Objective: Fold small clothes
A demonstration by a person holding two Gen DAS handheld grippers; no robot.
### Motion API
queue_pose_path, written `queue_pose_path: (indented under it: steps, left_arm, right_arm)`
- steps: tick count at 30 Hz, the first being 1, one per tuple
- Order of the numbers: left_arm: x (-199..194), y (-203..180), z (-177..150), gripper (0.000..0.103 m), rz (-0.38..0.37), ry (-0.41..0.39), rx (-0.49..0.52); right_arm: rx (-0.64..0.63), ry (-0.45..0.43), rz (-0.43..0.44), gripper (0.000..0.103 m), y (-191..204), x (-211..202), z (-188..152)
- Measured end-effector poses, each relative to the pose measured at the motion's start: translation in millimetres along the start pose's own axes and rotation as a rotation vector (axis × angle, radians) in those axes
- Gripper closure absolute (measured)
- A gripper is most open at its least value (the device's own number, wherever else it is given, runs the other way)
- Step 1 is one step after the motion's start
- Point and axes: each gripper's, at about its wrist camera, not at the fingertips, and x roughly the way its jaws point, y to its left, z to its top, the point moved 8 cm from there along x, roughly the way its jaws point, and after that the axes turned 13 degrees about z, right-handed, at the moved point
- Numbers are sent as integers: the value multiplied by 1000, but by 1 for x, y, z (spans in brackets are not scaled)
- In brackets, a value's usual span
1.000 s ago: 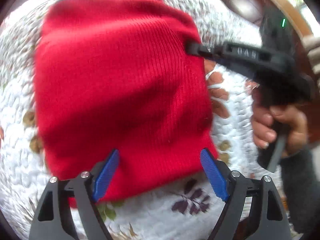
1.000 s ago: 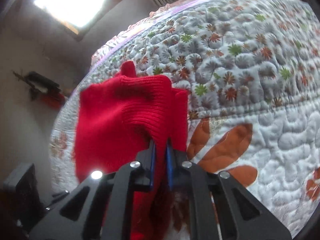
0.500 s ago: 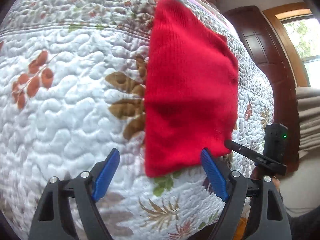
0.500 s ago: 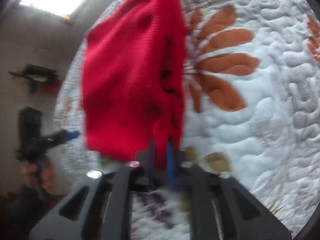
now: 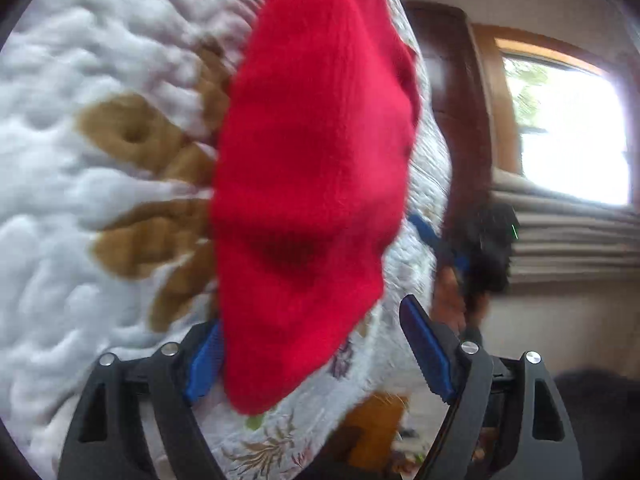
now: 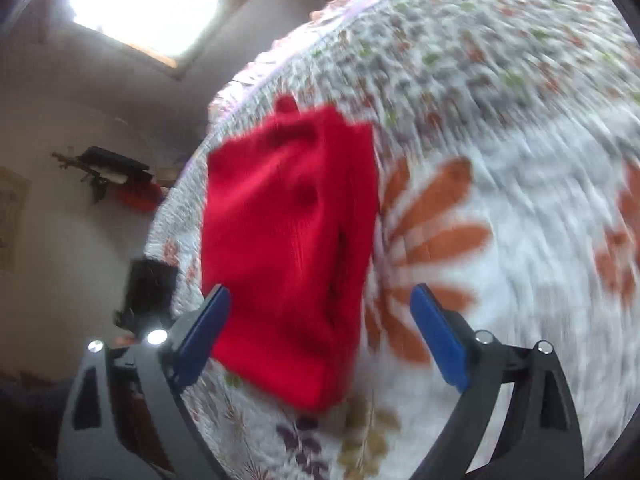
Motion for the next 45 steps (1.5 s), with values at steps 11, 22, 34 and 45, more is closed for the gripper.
queue_pose_path:
  steps: [11,22,34,45]
  left_arm:
    - [12,-9,-2,21,-155,-28,84]
    - [31,-16,2,24,-188,-21,117]
    - [19,7,-9,88,-17,-36,55]
    - [-54,6,-35,89,68,-97,102]
  right_arm:
    - [75,136,198,9,-39,63,69]
    - [57,220,281,34,-11,99,74]
    - [-5,202,186,71,17,108,72]
    - [-33,201,202,72,95,150,52]
